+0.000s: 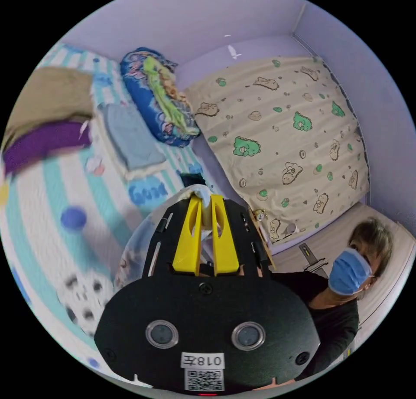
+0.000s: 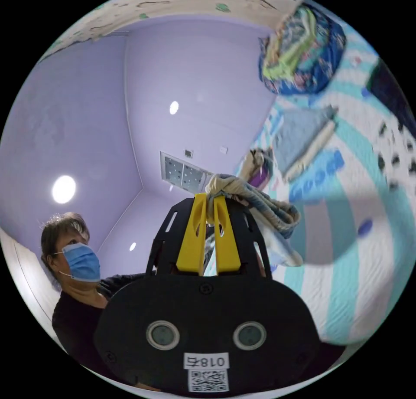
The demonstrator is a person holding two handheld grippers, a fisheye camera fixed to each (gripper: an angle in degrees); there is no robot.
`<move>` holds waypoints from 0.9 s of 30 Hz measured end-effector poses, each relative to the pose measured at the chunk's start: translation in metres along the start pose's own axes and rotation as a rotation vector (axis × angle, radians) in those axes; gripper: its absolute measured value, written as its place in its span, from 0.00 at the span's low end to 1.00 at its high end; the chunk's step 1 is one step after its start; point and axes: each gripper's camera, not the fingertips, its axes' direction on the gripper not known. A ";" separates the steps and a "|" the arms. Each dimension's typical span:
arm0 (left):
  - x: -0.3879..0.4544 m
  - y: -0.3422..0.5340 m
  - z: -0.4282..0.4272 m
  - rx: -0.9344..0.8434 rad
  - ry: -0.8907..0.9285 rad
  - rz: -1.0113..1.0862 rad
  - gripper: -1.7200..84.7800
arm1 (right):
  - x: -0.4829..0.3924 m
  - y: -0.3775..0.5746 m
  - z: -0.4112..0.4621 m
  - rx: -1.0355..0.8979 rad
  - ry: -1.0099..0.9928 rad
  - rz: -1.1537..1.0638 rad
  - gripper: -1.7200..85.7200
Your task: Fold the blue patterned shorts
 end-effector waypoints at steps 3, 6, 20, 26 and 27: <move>0.008 -0.146 0.044 -0.011 0.039 0.152 0.06 | -0.024 -0.065 0.005 0.110 0.008 -0.171 0.03; -0.005 -0.263 0.083 -0.027 -0.006 0.244 0.07 | -0.028 -0.106 0.034 0.161 0.064 -0.286 0.03; -0.300 -0.046 0.008 0.299 0.035 -0.178 0.18 | 0.235 -0.118 0.229 0.311 0.257 0.198 0.04; -0.217 0.075 0.031 0.204 0.184 0.035 0.16 | 0.219 -0.128 0.244 0.339 0.252 0.242 0.05; -0.210 0.093 0.043 0.211 0.223 0.058 0.16 | 0.219 -0.128 0.246 0.341 0.252 0.253 0.06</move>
